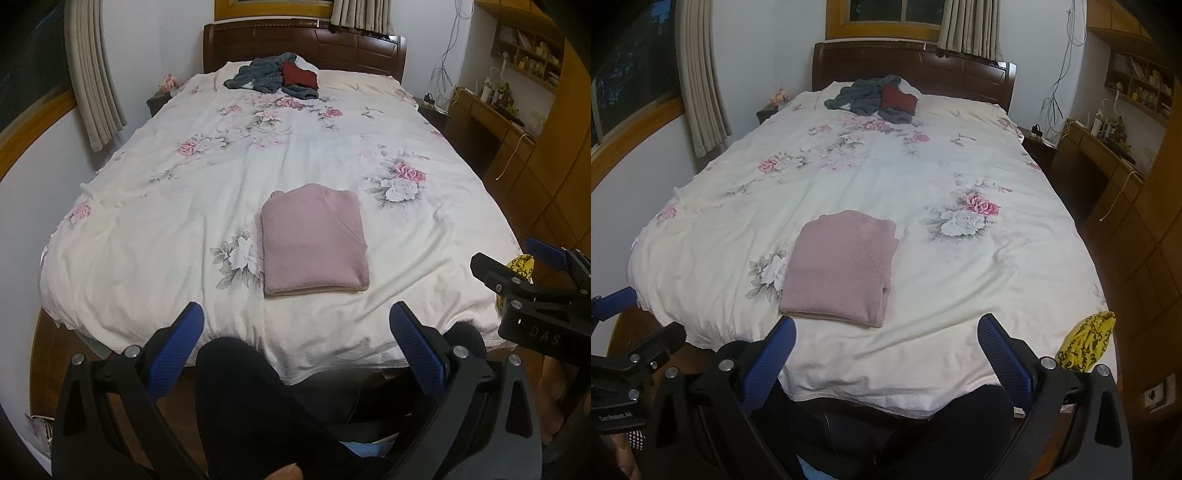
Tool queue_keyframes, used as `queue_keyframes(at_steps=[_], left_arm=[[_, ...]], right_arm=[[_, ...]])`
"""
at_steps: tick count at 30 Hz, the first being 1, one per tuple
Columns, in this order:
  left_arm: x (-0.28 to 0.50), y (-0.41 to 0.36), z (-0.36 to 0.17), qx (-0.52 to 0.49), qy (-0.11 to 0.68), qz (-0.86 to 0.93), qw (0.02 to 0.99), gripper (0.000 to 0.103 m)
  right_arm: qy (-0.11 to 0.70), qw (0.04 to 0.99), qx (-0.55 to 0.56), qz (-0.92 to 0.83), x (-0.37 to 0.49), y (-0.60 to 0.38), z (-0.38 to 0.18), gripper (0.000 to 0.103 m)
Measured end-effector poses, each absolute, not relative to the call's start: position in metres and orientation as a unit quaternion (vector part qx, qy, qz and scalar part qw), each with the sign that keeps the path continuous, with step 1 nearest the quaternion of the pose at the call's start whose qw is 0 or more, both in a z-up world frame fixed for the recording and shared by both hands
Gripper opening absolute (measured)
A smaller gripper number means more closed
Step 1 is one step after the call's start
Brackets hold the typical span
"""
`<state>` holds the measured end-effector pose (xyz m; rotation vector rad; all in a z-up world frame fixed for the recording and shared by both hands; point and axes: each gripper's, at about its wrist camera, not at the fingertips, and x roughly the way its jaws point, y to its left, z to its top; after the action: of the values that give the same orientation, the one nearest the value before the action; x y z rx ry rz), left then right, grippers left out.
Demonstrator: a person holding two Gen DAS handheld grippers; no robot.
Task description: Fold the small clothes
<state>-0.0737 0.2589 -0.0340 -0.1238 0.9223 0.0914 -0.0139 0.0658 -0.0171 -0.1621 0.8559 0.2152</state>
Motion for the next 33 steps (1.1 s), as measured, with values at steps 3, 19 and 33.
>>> queue_keyframes(at_steps=[3,19,33], left_arm=[[-0.0729,0.2596,-0.0338,-0.060,0.444,0.043,0.893,0.100],[-0.0721,0.2614,-0.0332,-0.059,0.443,0.044,0.894,0.100],[-0.0755,0.2581,-0.0307,-0.061,0.441,0.047,0.894,0.100]], right_arm=[[0.412,0.902,-0.079,0.103,-0.0123,0.0670,-0.0172,0.099],[0.407,0.905,-0.079,0.100,-0.0169,0.0721,-0.0169,0.099],[0.406,0.905,-0.078,0.100,-0.0197,0.0740,-0.0147,0.099]])
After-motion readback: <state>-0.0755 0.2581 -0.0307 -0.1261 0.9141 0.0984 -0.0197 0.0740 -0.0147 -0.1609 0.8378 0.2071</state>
